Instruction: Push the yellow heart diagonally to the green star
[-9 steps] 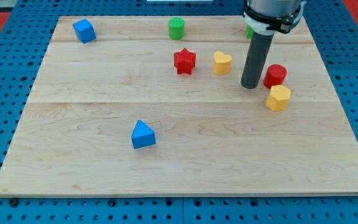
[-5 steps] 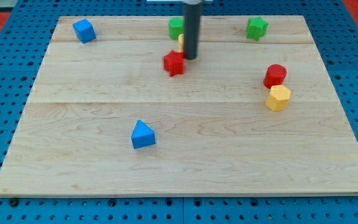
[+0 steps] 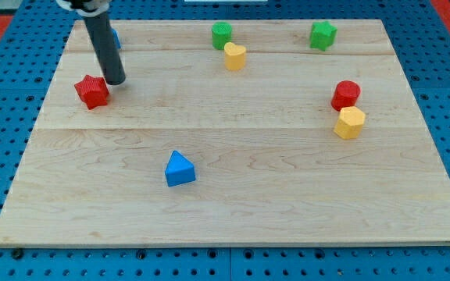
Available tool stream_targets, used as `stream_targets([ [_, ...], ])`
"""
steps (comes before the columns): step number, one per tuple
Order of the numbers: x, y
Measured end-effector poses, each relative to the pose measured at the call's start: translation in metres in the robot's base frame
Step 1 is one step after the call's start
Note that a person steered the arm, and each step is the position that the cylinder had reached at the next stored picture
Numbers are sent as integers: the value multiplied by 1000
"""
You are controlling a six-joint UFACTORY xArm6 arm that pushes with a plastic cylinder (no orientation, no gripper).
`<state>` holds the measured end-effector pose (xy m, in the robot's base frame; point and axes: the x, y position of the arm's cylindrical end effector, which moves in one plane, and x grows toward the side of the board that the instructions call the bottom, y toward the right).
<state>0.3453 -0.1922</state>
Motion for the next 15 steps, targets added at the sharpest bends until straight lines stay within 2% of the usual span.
stream_targets([
  [1,46,-28],
  [2,20,8],
  [3,-45,60],
  [4,-79,138],
  [6,-89,205],
  [8,-3,191],
  [9,8,197],
  [12,8,197],
  [14,27,211],
  [15,-14,191],
])
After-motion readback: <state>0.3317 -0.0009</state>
